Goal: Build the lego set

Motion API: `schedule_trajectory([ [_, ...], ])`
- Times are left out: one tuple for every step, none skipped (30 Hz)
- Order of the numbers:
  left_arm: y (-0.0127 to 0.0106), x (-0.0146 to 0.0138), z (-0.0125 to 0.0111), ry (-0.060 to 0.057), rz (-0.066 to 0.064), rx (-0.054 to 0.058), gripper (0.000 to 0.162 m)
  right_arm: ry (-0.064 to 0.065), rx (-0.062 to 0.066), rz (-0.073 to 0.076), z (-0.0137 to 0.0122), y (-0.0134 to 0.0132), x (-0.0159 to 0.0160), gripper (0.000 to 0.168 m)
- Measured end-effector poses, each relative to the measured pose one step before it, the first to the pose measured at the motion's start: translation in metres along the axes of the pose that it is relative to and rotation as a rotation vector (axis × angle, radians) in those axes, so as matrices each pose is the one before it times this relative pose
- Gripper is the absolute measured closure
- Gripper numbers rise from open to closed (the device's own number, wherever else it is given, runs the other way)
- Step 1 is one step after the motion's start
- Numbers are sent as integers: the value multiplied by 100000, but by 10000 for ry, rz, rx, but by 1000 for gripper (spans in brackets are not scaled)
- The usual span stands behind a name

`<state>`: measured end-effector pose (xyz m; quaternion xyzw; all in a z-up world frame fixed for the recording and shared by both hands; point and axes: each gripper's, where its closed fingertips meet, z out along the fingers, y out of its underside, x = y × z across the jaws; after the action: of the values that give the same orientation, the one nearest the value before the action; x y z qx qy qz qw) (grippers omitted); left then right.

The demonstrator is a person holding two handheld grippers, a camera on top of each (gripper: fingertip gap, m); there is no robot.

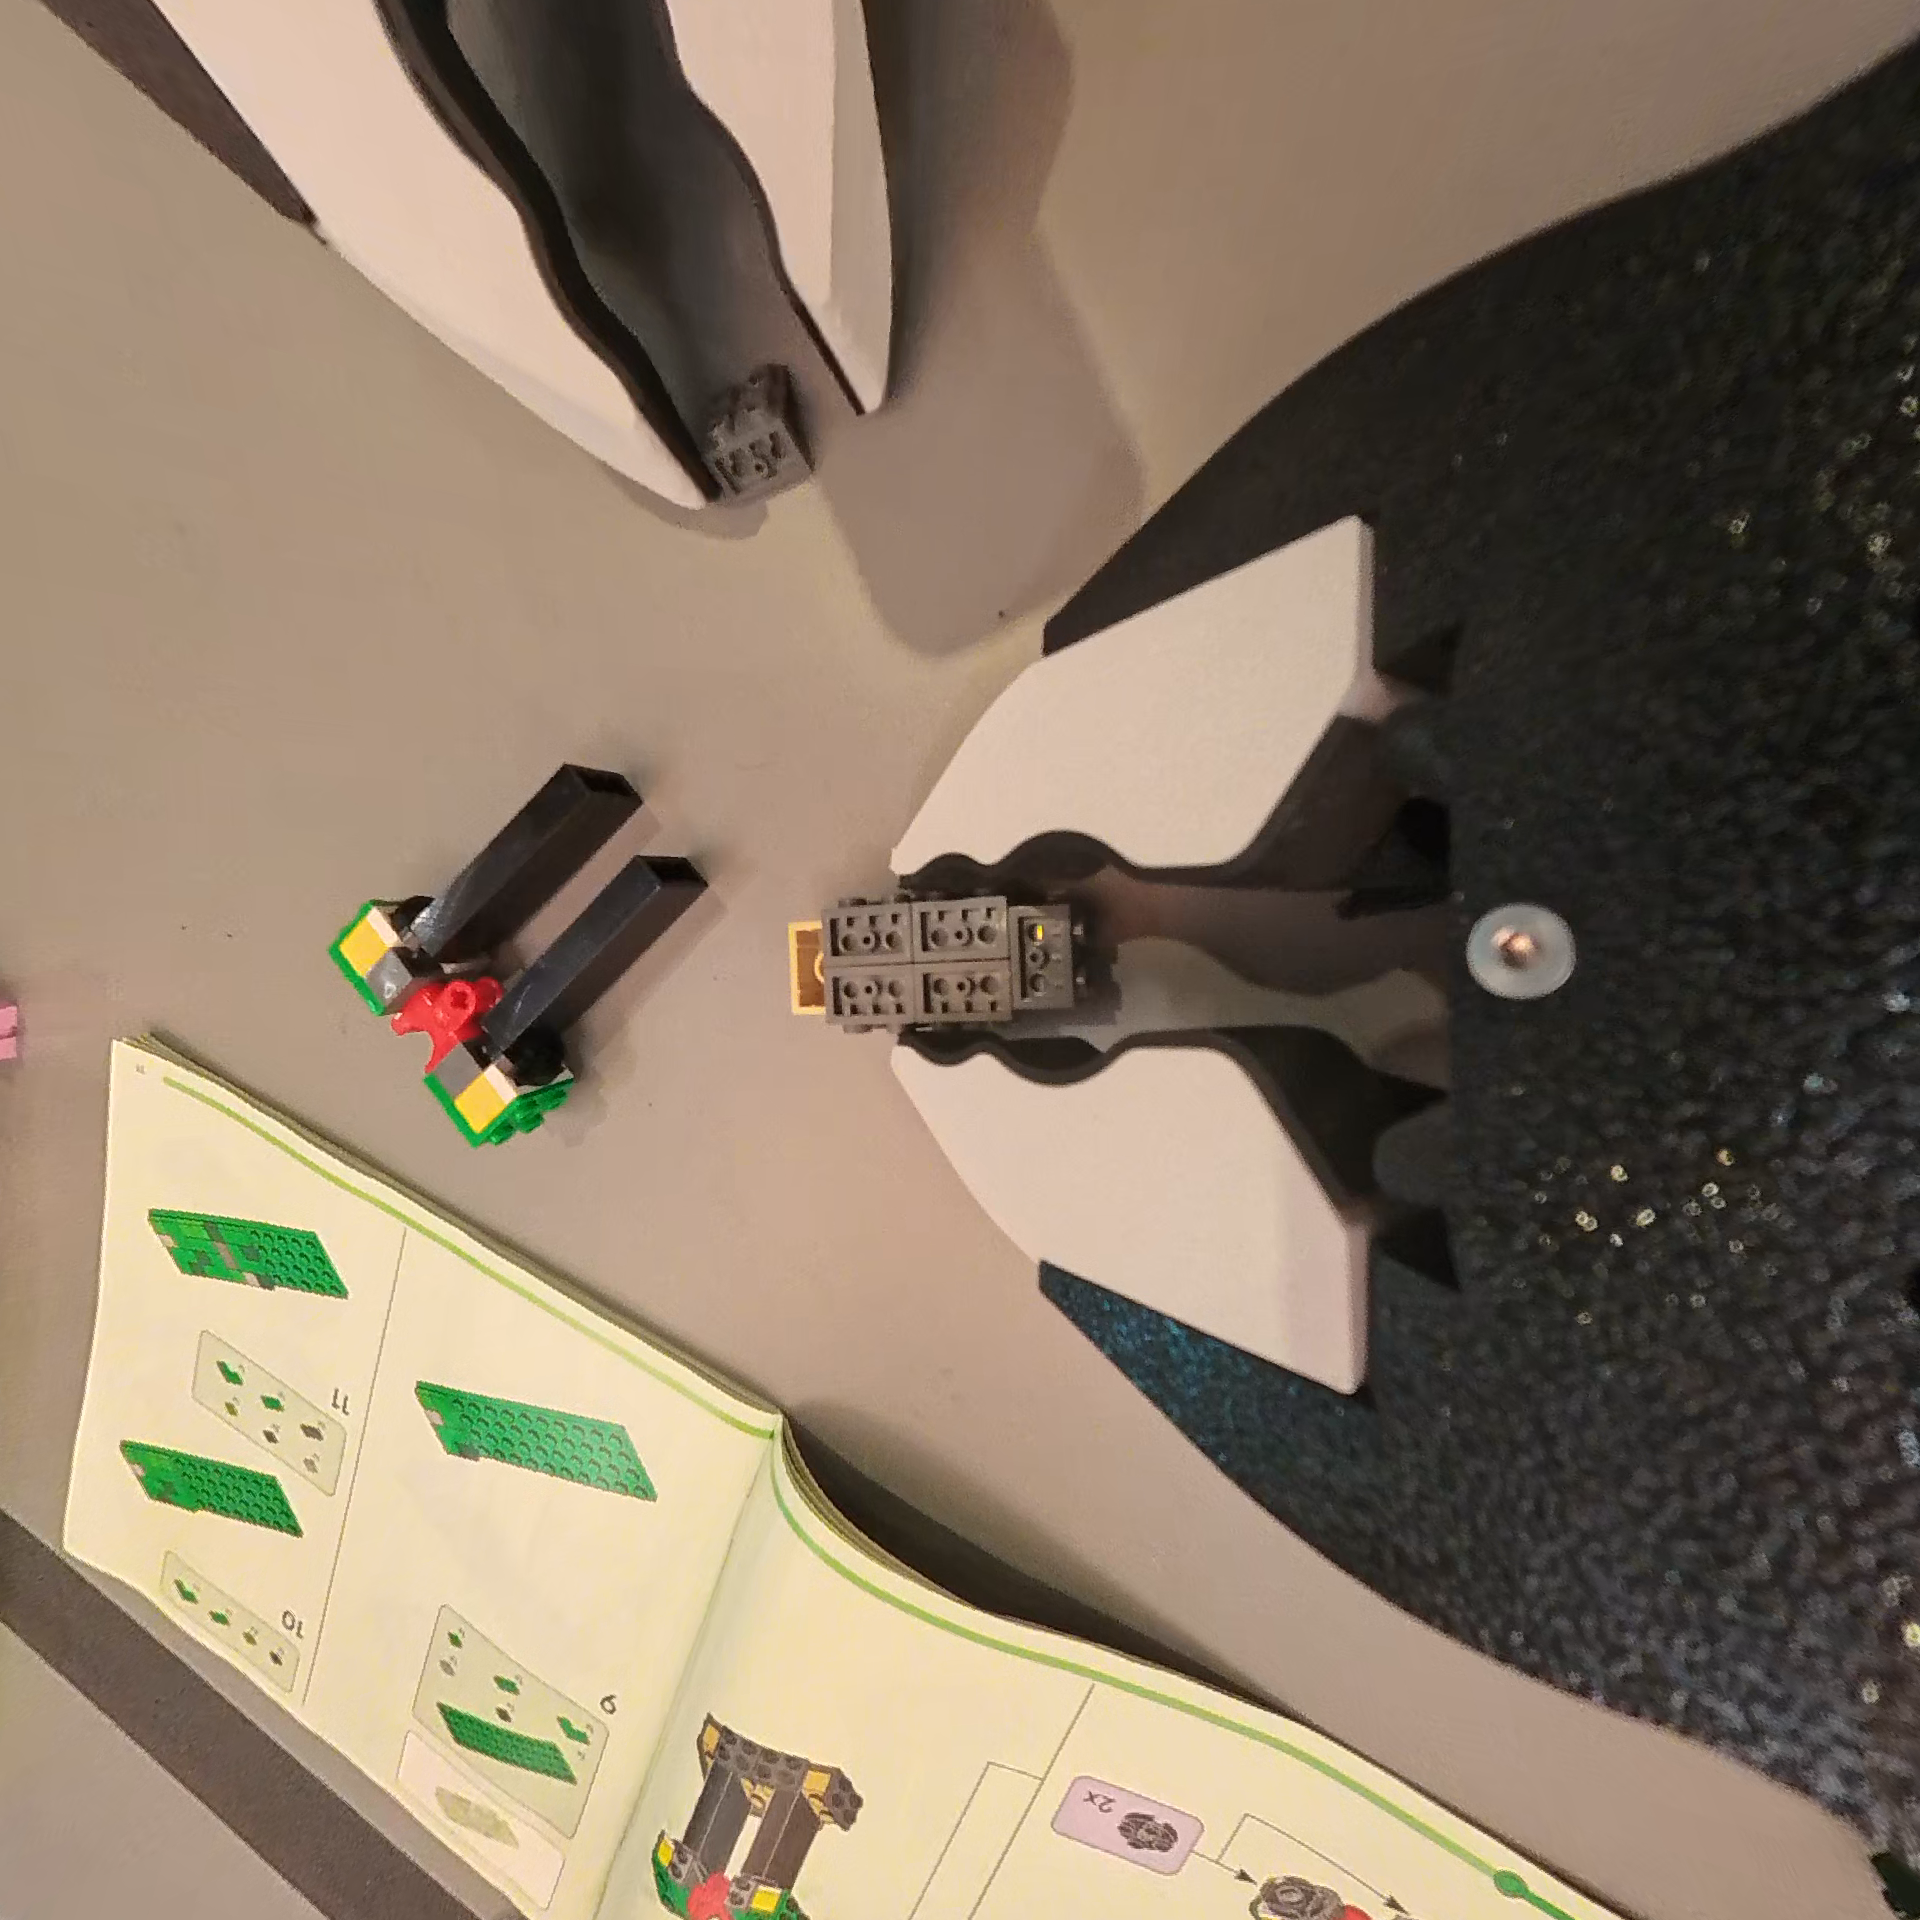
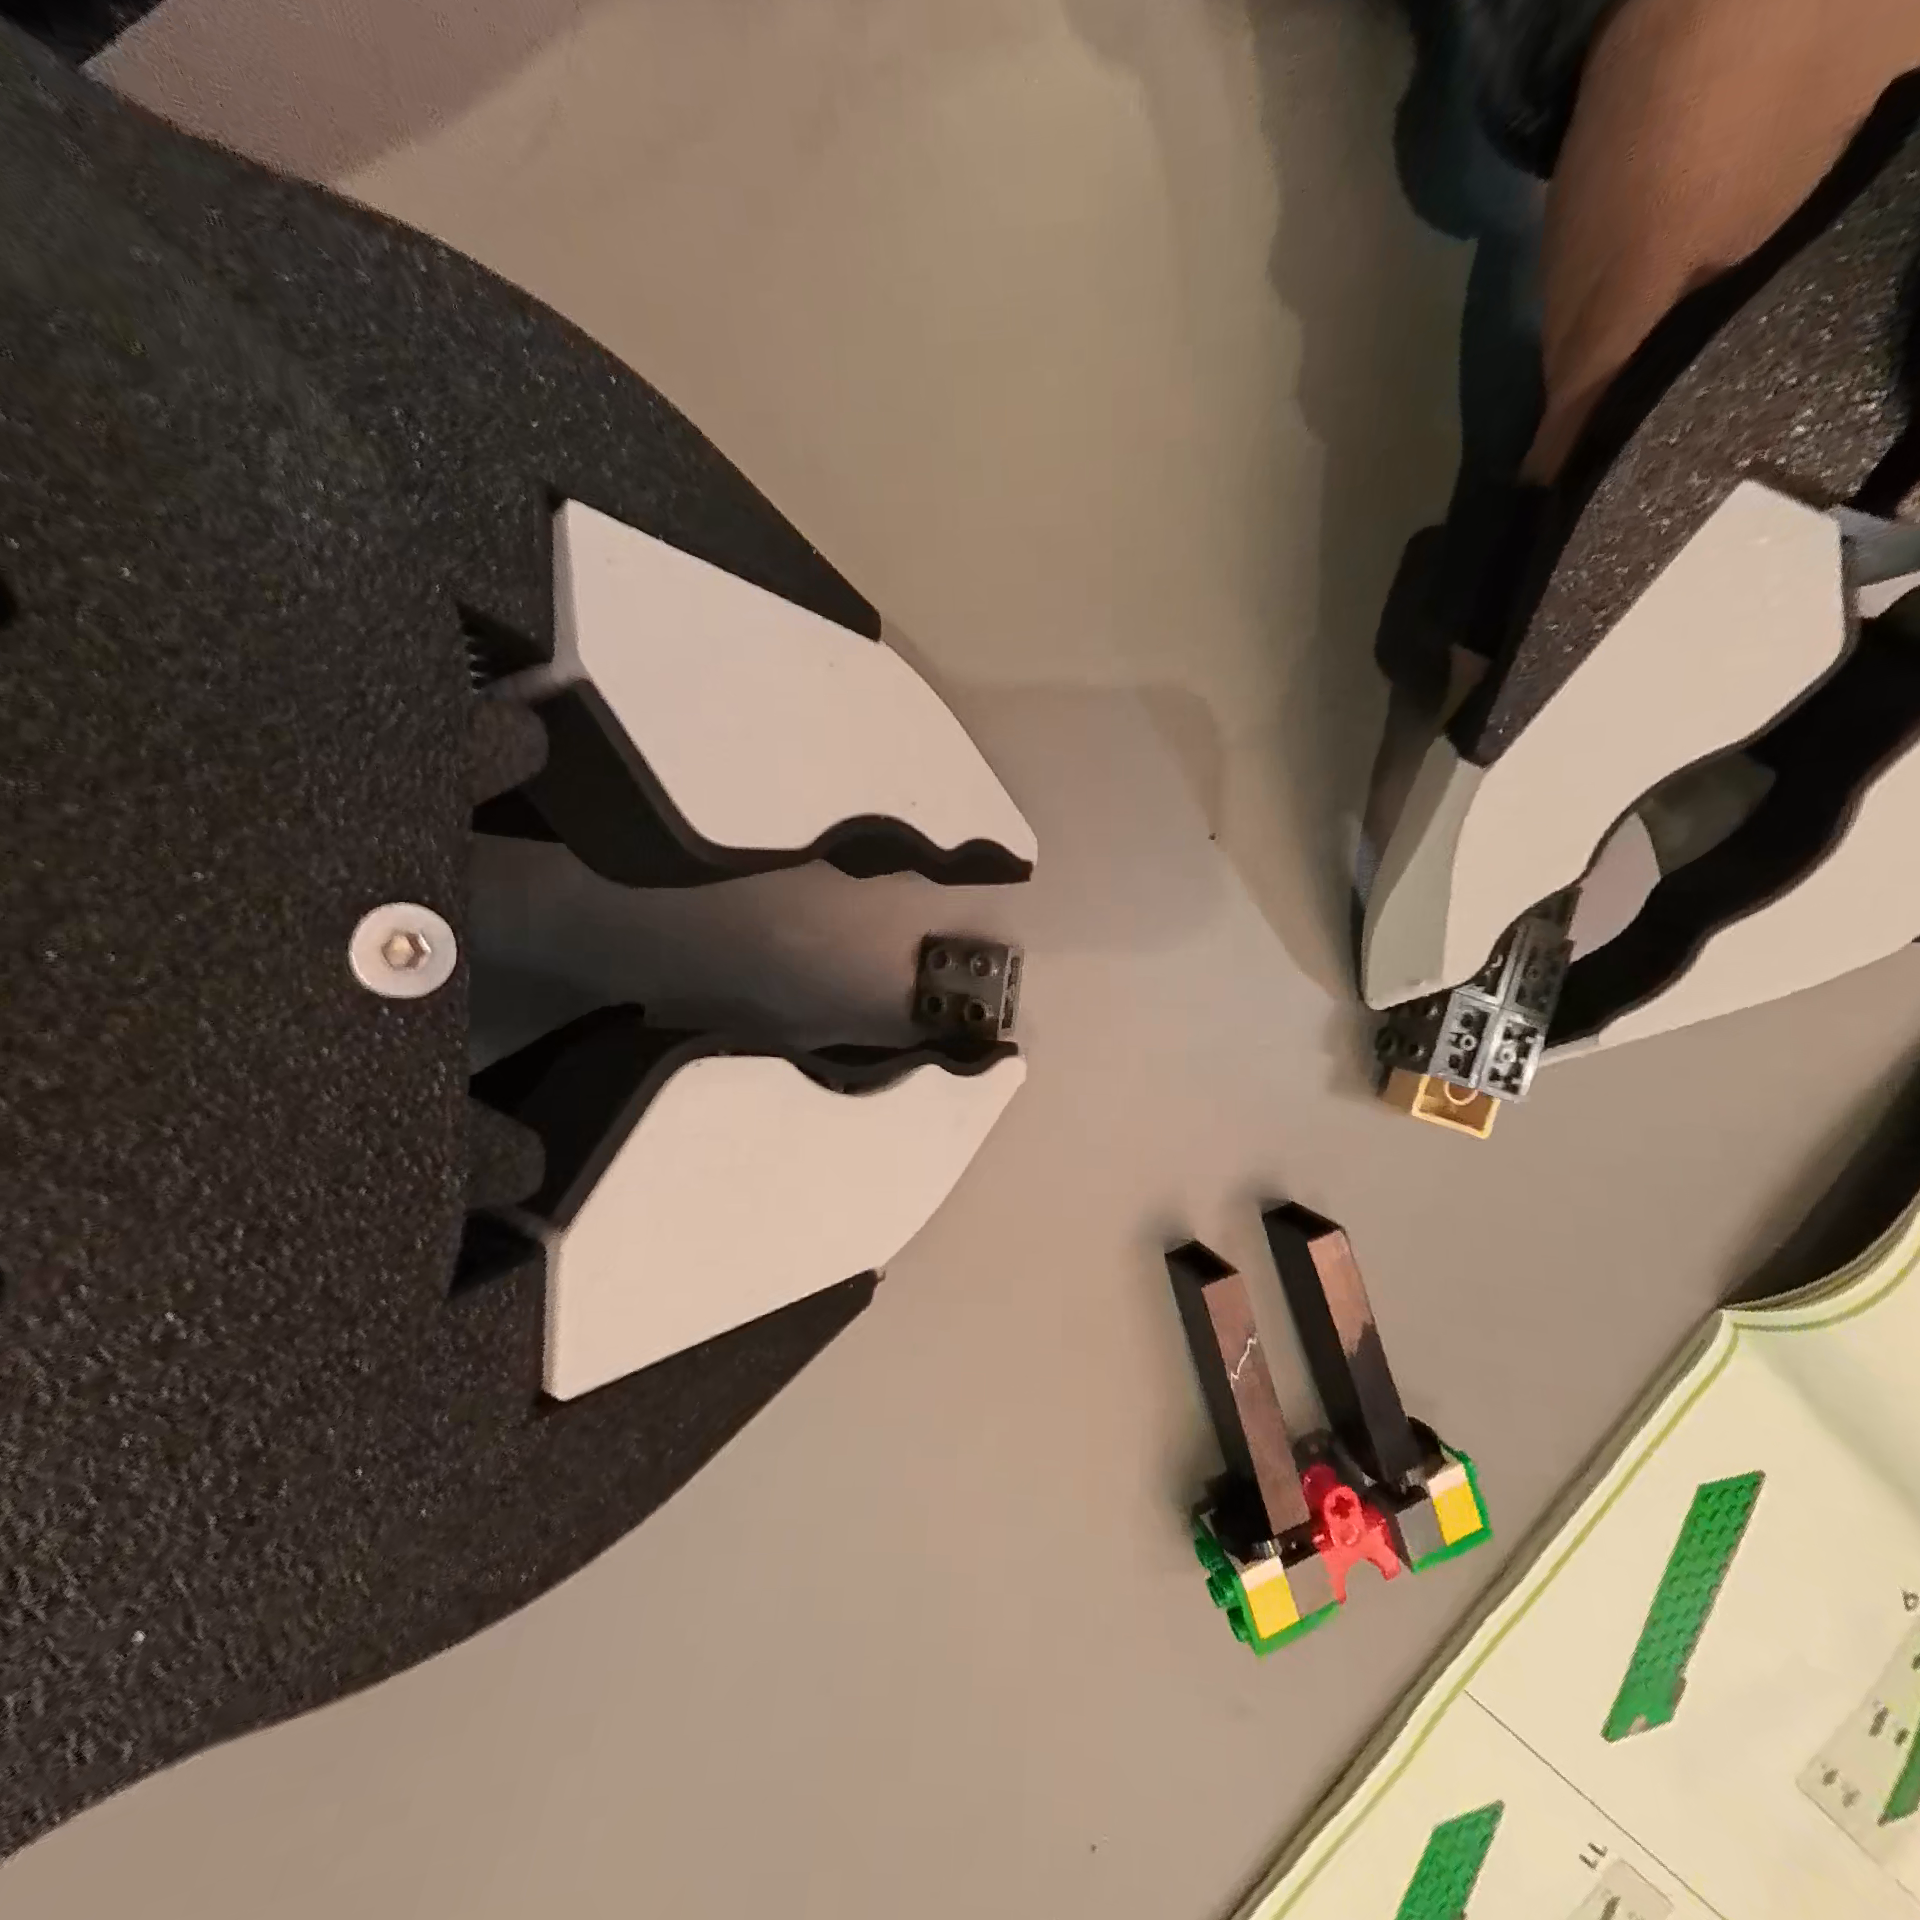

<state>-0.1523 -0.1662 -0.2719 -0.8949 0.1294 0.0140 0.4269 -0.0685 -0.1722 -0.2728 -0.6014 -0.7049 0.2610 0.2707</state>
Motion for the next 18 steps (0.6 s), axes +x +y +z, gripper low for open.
schedule_trajectory([
  [0, 4, 0, 2, -2, 0, 137, 125, -19, -74, -66, 22, 92, 141],
  [3, -6, -1, 2, -2, 0, 137, 121, -42, -96, -77, 87, 107, 141],
  [0, 3, 0, 2, -1, 0, 137, 93, -48, -78, -83, 115, 97, 141],
  [0, 1, 0, 1, -1, 0, 137, 34, -43, -28, -79, 135, 61, 142],
  [-1, -6, 0, -3, 3, 1, 137, -30, -15, 44, -80, 107, 15, 143],
  [-4, -2, 2, -5, 6, 1, 137, -73, 14, 93, -53, 86, -17, 145],
  [2, 4, -6, -4, 5, 1, 137, -67, 11, 89, -14, 90, 14, 147],
  [-8, -4, -6, -1, 1, 0, 137, -11, -30, 33, 35, 140, 80, 150],
  [-1, -7, 1, -4, 4, 1, 137, -23, 35, -13, 11, 37, 57, 153],
  [-2, 5, -4, -8, 8, 2, 137, 0, -8, -7, -15, 29, 83, 153],
  [1, -9, 0, -6, 2, -1, 137, -21, -10, -12, -9, 22, 41, 152],
  [-1, -18, 1, -16, -4, 1, 136, -17, 14, -31, 2, 12, 56, 153],
  [3, -162, -14, -108, -37, 6, 133, -26, 29, -46, -15, 4, 32, 153],
  [16, -267, -33, -167, -77, 6, 127, -24, 3, -16, -14, 37, 54, 153],
  [36, -190, -48, -87, -76, 5, 121, -21, 40, -39, -29, 2, 61, 153],
  [59, 2, -79, 72, -47, 4, 118, 0, 83, -84, -41, -29, 93, 153],
  [76, 88, -56, 136, -54, -11, 117, 17, 78, -64, -46, -18, 131, 153],
  [79, 108, -55, 157, -60, -17, 118, -76, 98, -76, -25, -39, 7, 153],
])
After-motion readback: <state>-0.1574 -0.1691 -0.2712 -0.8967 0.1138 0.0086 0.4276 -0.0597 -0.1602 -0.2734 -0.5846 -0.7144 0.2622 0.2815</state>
